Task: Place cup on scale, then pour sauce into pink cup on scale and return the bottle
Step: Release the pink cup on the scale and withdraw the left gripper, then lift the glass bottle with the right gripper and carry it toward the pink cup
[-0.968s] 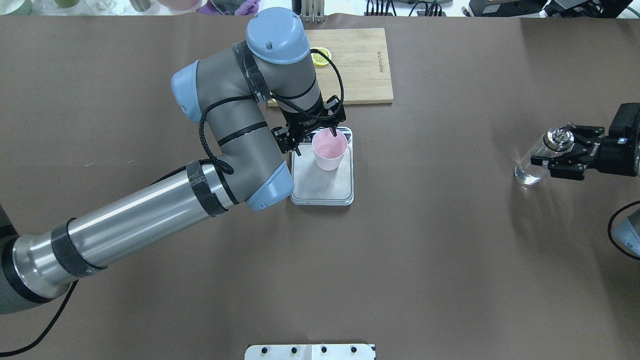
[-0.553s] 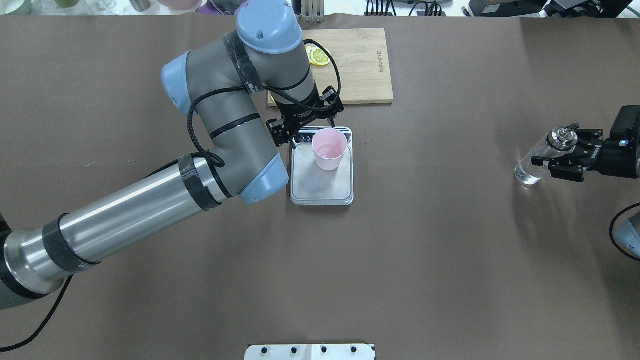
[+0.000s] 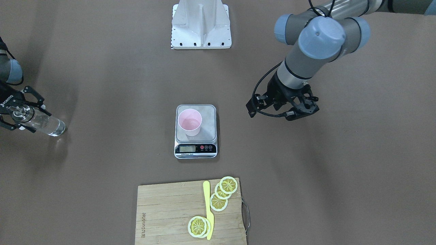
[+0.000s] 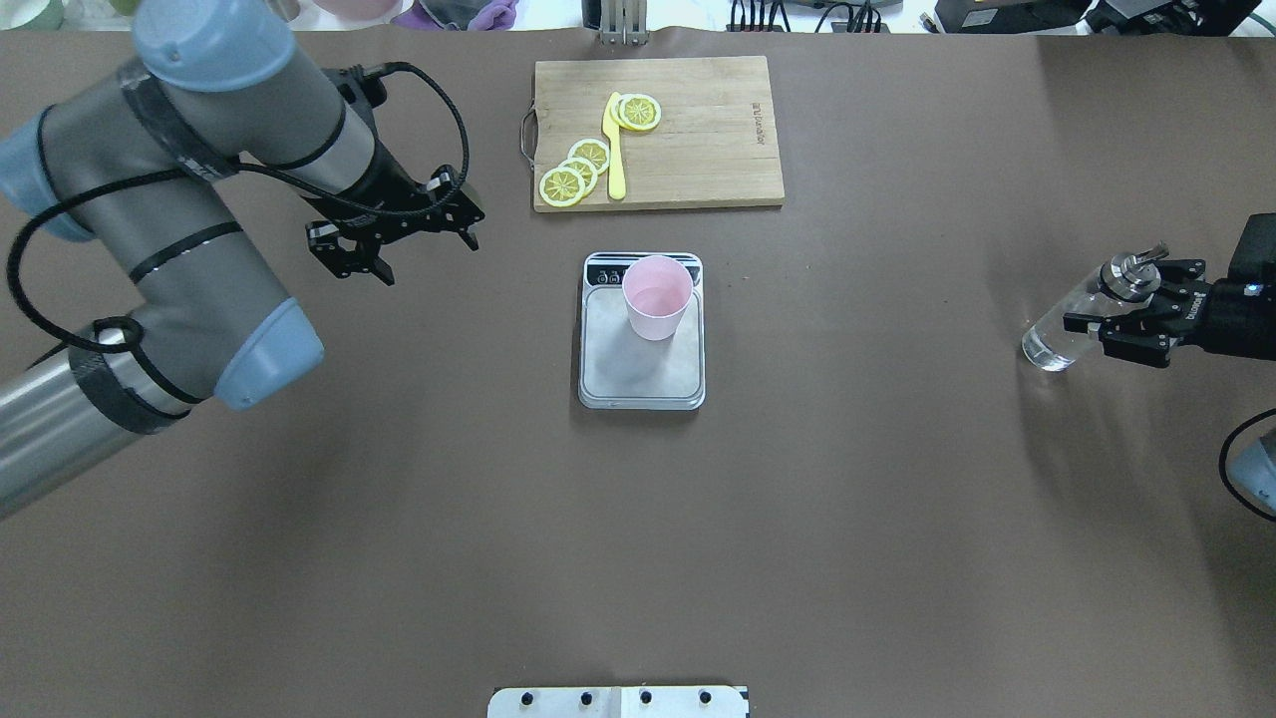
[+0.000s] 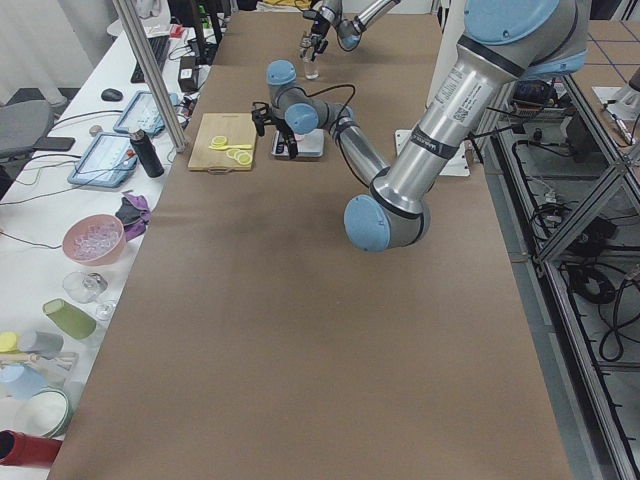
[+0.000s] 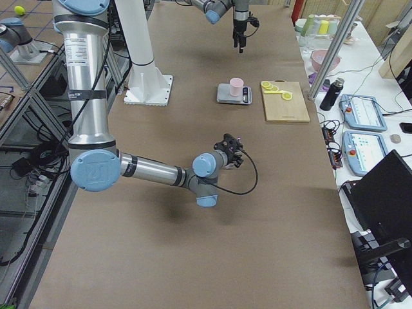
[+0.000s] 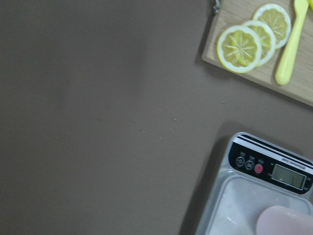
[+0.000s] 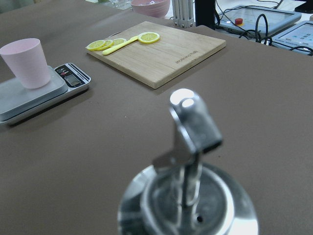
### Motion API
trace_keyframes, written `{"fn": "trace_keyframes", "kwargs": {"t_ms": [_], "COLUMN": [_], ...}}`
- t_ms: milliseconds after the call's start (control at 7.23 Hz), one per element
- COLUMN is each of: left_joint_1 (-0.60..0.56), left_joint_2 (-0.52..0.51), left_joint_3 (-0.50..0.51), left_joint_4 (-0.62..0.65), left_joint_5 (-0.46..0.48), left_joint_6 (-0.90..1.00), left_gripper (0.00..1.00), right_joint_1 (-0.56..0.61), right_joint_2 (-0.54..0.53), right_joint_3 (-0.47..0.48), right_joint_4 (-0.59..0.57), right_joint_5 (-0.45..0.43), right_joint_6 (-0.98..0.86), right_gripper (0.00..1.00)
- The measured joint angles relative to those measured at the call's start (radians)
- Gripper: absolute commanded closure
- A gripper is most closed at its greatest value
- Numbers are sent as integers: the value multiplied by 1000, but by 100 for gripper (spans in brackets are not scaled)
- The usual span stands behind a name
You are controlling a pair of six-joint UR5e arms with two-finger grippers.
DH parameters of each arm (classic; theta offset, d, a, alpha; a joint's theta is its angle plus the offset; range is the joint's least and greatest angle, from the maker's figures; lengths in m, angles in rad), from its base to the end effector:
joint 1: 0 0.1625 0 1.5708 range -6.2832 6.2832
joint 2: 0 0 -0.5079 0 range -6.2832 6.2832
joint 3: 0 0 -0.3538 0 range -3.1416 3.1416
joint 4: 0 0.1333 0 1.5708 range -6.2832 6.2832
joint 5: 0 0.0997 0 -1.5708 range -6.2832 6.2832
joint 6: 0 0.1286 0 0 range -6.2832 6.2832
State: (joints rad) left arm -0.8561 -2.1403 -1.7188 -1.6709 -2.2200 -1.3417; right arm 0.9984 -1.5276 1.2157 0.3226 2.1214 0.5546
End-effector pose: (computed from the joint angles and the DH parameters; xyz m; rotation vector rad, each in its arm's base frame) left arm 0.4059 -0.5525 0.3549 -0.1174 0.9921 -0.3091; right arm -0.1976 -0.4285 0.6776 1.0712 -1.1855 -0.4482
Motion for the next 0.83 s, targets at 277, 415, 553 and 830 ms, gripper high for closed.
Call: {"fn": "trace_keyframes", "kwargs": {"t_ms": [277,415,553,830], "left_joint_1": [-103,-160,-224,-365], "left_joint_2": [95,152,211,349], "left_joint_3": [-24,-34,-41,-40], "left_joint_4": [0,0,0,-1], "left_joint_5": [-40,-44,-47,-62], "left_joint_6": [173,274,371,606], "left_gripper": [2,2,2,1], "right_joint_1": [10,25,40,52], "right_joint_2": [18,31,48,118], "right_joint_3": [107,189,262,355], "right_joint_4": [-142,-287,-439,-693], "right_joint_5": [23,52,73,102], "right_joint_6": [-23,-67,-124,-196], "right_gripper": [81,81,81,82]}}
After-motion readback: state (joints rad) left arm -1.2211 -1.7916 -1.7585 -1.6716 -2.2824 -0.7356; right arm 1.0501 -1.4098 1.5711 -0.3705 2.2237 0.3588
